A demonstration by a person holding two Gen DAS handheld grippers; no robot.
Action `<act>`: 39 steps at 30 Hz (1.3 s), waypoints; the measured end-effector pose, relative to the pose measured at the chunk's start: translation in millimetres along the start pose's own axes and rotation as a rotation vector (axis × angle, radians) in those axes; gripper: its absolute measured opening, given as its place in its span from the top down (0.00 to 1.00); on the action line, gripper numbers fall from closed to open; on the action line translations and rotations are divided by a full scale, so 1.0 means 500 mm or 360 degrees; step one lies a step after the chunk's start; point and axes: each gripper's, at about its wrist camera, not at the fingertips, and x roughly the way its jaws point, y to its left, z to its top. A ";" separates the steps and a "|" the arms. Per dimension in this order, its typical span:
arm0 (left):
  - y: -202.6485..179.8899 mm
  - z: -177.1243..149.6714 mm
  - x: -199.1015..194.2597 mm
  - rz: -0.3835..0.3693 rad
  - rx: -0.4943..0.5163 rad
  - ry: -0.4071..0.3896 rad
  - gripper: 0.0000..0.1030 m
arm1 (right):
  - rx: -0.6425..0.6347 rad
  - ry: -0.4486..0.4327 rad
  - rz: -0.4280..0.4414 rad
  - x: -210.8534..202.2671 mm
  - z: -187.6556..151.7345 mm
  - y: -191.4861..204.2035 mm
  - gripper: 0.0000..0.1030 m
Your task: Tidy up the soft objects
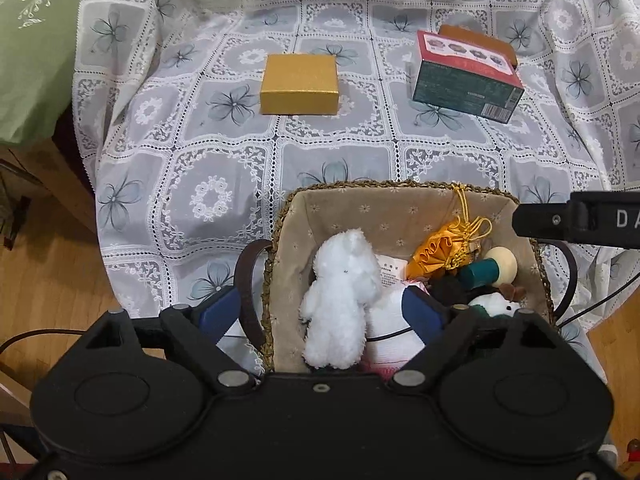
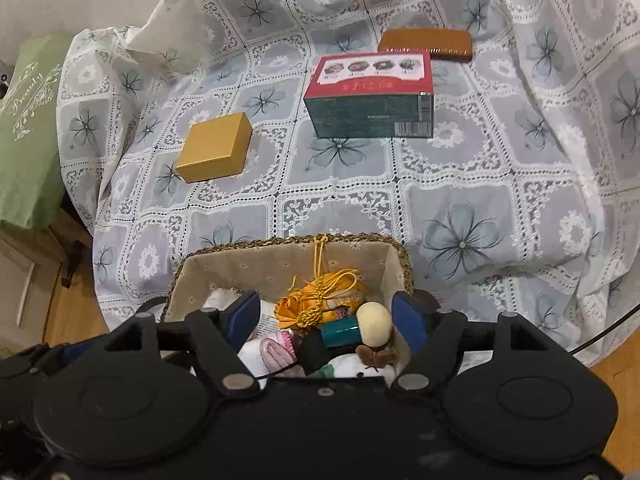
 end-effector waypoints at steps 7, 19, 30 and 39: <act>-0.007 -0.012 -0.019 0.0015 0.0003 -0.0036 0.13 | -0.0047 -0.0064 -0.0084 -0.032 -0.027 -0.003 0.14; -0.029 -0.045 -0.045 0.0057 0.0010 -0.0055 0.11 | -0.0093 -0.0139 -0.0133 -0.073 -0.098 -0.010 0.00; -0.041 -0.069 -0.066 0.0036 0.0004 -0.0045 0.10 | -0.0062 -0.0177 -0.0207 -0.107 -0.147 -0.015 0.00; -0.037 -0.083 -0.071 0.0082 -0.0044 -0.0014 0.10 | -0.0012 -0.0081 -0.0199 -0.096 -0.159 -0.024 0.00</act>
